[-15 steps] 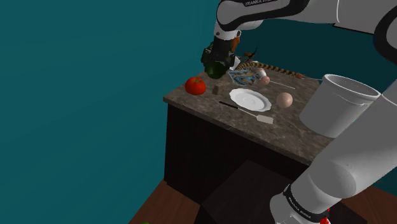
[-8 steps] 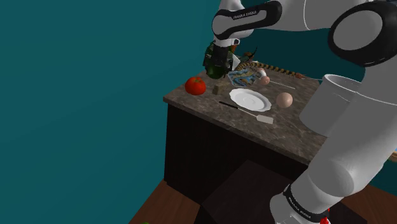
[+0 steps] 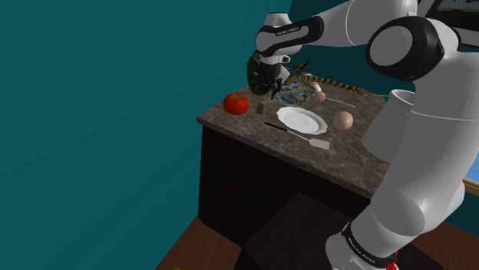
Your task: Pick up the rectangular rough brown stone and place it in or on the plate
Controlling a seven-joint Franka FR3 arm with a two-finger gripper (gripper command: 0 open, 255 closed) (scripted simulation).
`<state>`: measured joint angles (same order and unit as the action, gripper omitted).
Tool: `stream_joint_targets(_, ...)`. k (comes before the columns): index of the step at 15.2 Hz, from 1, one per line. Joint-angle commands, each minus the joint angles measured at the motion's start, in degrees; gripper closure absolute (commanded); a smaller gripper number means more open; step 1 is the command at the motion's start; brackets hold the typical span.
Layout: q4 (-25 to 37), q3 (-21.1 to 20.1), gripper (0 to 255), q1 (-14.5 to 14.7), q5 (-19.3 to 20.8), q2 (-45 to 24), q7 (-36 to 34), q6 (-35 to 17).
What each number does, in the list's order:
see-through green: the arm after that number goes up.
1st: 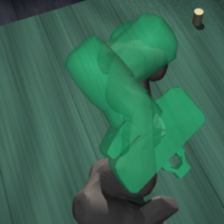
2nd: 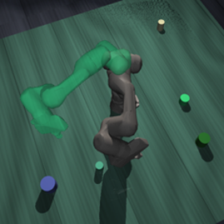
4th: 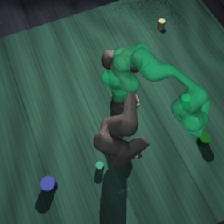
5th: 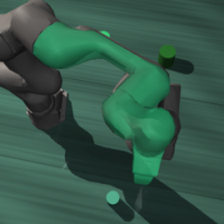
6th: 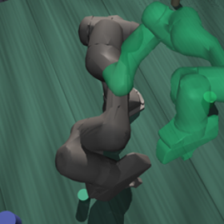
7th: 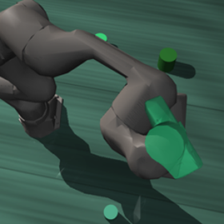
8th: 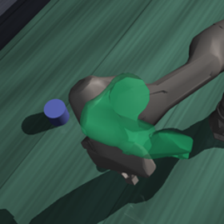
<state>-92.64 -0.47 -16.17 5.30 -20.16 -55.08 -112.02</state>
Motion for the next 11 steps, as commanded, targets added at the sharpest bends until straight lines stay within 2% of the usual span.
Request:
stream_joint_targets(1,-0.76,0.1,0,-0.11,0.03,-0.54,-0.11,-1.31)
stream_joint_targets(4,-2.42,0.17,0,-0.22,0.11,-1.32,-0.18,-3.74)
stream_joint_targets(11,-2.42,0.16,0,-0.22,0.12,-1.32,-0.18,-3.74)
